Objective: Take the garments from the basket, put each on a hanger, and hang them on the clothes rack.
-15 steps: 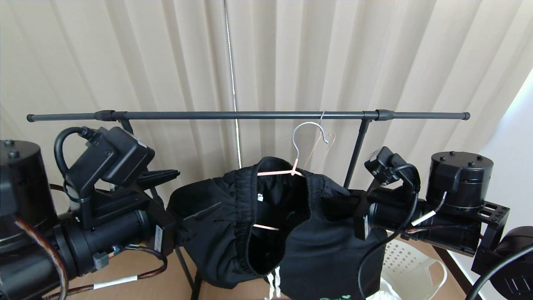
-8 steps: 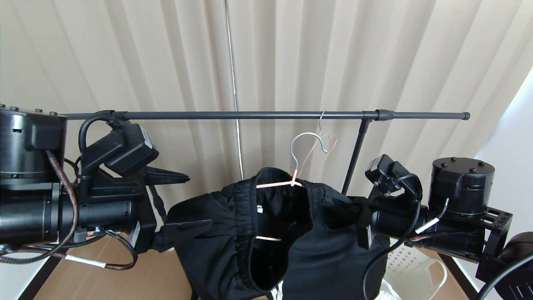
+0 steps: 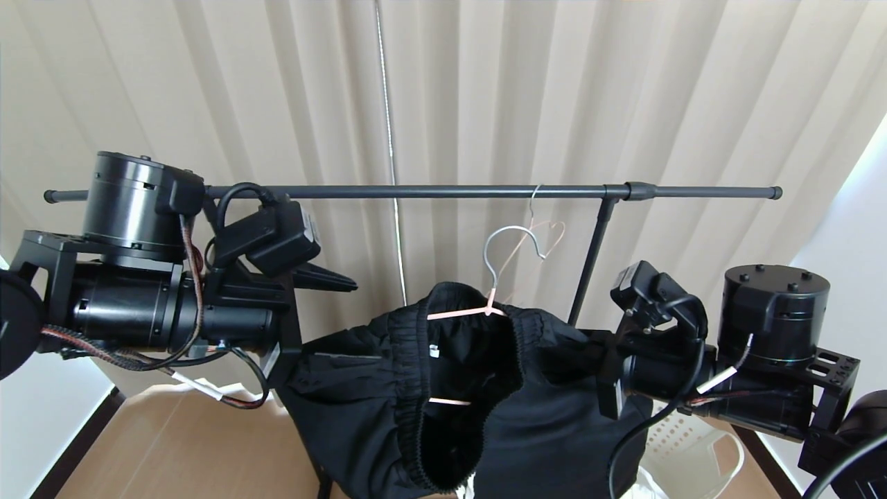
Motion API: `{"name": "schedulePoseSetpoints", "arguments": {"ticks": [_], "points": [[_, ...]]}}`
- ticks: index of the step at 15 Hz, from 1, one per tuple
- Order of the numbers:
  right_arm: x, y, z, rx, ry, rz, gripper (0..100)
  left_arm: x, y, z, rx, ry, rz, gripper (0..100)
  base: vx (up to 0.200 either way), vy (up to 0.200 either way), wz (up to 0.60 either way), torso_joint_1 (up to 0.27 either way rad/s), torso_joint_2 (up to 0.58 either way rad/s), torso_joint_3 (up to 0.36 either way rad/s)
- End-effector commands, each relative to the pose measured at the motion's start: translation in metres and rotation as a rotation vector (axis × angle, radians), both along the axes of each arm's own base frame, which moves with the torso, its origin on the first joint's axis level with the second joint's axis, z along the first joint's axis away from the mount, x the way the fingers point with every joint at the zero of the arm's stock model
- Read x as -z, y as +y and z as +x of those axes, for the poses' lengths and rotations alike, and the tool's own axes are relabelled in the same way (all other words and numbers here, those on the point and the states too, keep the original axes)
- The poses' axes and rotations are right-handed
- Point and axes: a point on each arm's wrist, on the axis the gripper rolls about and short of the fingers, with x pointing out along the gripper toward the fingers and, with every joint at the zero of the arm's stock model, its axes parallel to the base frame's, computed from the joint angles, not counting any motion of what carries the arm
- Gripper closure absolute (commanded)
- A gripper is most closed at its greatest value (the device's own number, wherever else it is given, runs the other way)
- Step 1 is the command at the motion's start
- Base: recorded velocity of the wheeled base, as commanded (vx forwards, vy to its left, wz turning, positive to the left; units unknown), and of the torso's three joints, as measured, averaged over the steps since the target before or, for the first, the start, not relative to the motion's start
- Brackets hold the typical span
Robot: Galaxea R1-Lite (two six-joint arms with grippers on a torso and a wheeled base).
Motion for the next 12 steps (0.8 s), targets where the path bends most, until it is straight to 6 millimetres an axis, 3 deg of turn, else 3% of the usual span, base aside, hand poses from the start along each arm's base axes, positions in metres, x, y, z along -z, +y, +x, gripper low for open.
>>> {"name": "schedulePoseSetpoints", "arguments": {"ticks": [1,12], "points": [[-0.008,-0.001,-0.004,-0.002,-0.025,0.013,100,0.008,-0.005,0.004,0.012,0.027,0.011,0,0.000,0.000,0.00,0.000,0.00,0.000],[-0.012,0.001,-0.009,-0.022,-0.038,0.021,100,0.017,-0.018,0.004,0.065,0.036,0.034,0,0.000,0.000,0.00,0.000,0.00,0.000]]}}
